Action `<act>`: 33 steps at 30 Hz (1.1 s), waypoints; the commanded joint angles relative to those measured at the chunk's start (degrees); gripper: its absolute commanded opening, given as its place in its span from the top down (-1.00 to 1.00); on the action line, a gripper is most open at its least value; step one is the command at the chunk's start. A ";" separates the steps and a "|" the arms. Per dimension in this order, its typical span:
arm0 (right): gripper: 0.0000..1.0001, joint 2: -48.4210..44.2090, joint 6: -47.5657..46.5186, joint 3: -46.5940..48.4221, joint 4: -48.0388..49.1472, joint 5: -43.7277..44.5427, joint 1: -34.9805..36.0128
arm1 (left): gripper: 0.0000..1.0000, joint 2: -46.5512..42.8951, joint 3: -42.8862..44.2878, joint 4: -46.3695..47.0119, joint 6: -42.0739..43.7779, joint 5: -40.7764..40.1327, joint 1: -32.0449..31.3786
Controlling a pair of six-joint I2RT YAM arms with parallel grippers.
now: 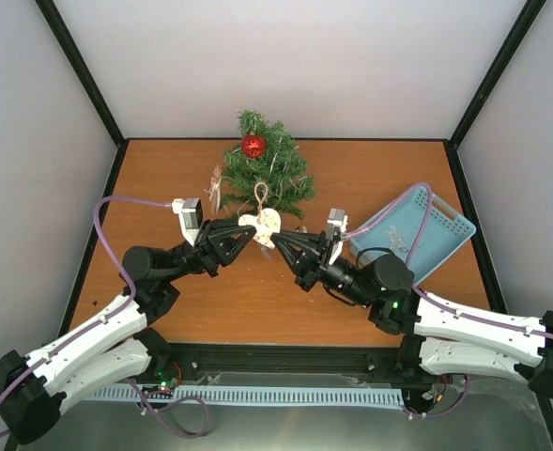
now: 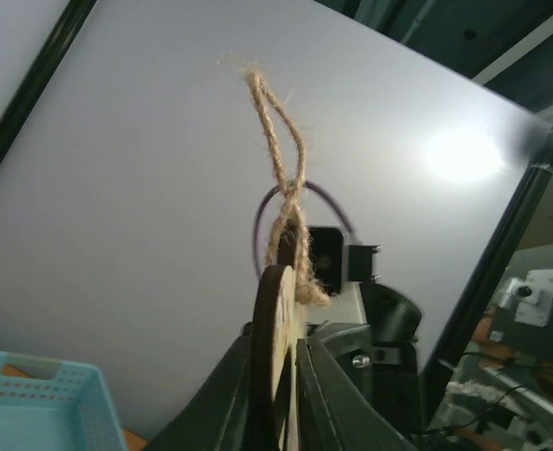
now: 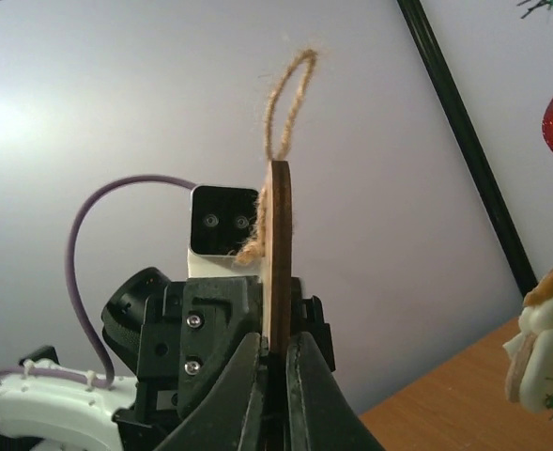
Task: Decorate the small christmas tree
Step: Hang the decoration item on the Christmas tree.
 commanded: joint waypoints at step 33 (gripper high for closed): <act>0.94 15.49 -24.88 27.86 -56.04 -82.93 -60.68 | -0.99 -19.48 4.86 -55.51 40.73 -30.89 -0.03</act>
